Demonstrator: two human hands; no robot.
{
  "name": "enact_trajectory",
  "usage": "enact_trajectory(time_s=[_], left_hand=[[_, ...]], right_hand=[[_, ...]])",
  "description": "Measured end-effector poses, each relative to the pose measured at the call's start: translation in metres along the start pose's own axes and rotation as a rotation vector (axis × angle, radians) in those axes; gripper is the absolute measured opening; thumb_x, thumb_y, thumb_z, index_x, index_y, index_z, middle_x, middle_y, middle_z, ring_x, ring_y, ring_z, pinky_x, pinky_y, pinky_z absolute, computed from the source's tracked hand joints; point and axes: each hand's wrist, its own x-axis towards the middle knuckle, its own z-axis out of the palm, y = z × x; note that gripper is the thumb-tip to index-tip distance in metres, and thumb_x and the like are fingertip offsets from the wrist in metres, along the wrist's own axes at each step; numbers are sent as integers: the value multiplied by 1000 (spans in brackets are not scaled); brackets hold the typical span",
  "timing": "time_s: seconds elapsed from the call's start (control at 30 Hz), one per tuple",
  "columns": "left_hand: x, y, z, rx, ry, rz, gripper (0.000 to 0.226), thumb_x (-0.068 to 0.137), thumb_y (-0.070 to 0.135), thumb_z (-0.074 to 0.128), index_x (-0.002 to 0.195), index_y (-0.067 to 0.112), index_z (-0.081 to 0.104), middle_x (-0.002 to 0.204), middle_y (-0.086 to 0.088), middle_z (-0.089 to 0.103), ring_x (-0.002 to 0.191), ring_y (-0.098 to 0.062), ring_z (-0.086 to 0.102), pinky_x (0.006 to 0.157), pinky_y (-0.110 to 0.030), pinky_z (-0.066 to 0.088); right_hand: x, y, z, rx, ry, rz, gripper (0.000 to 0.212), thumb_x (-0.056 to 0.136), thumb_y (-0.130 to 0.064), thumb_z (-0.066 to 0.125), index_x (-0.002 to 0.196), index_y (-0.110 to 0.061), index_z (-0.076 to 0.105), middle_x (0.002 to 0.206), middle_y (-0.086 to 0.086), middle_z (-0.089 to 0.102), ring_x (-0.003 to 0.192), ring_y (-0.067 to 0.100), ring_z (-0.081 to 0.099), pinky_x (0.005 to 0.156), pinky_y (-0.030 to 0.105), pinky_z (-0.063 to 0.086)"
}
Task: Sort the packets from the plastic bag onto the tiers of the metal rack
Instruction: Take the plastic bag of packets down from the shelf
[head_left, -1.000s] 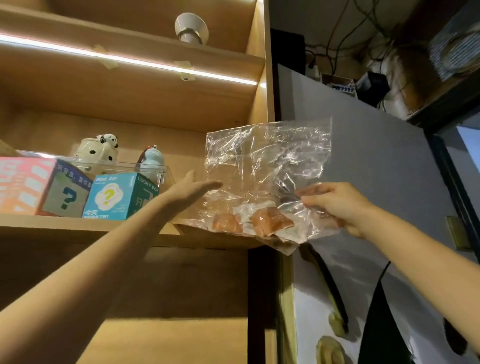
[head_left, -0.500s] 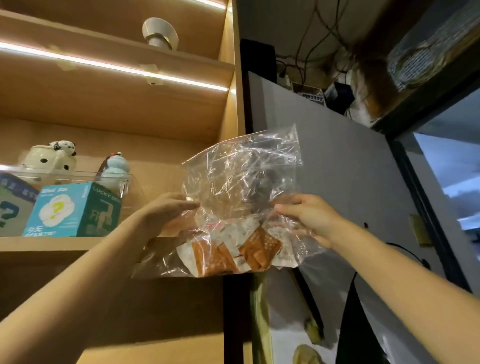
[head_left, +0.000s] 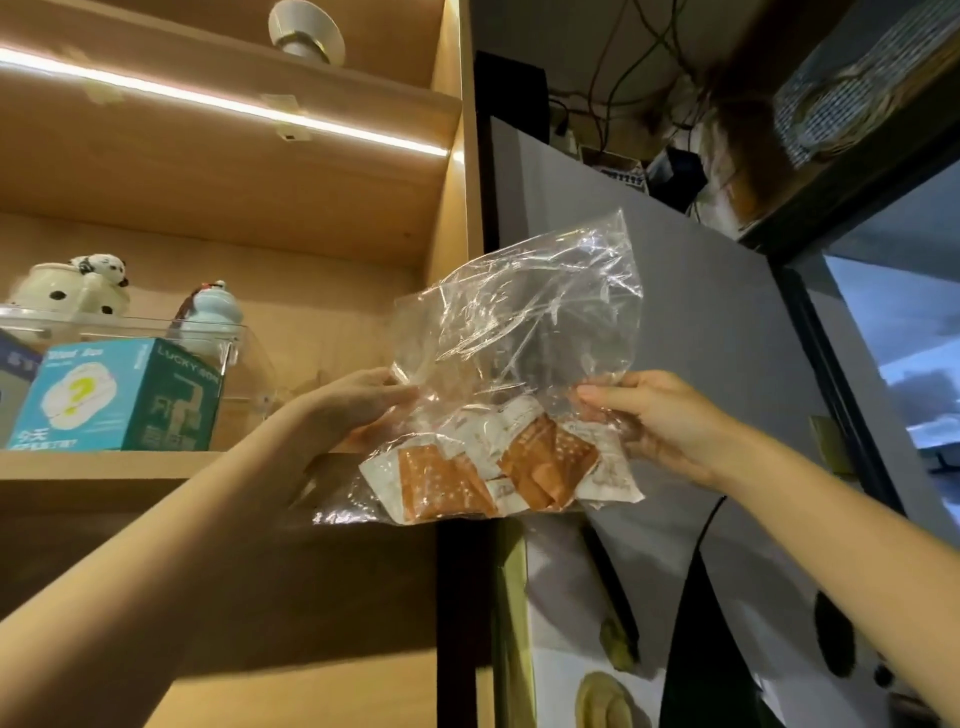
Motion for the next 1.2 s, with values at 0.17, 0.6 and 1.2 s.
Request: enact_trajectory(time_s=[0.17,0.6,1.2], left_hand=[[-14,11,7,-81,-140,-74,18,93,29,49,82,14,49,63,1,48,40,-6,42,38,-17,38],[-40,36,2,-388,283,75,17,83,13,61,71,10,49,72,-4,57,52,-11,53,41,-18,48],[-174,72,-57,-537,60,80,19,72,25,60,75,6,58,48,3,59,39,-5,48,40,-15,42]], right_hand=[[-7,-1,-13,44,-15,6,4,80,-14,64,77,-12,65,59,-6,70,54,4,66,45,18,52],[-18,-5,-33,8,129,-11,16,78,-17,68,91,-8,67,67,2,74,61,14,70,63,29,57],[-85,-65,-2,34,-67,-74,16,68,-31,66,79,-25,77,73,5,75,67,15,71,59,27,58]])
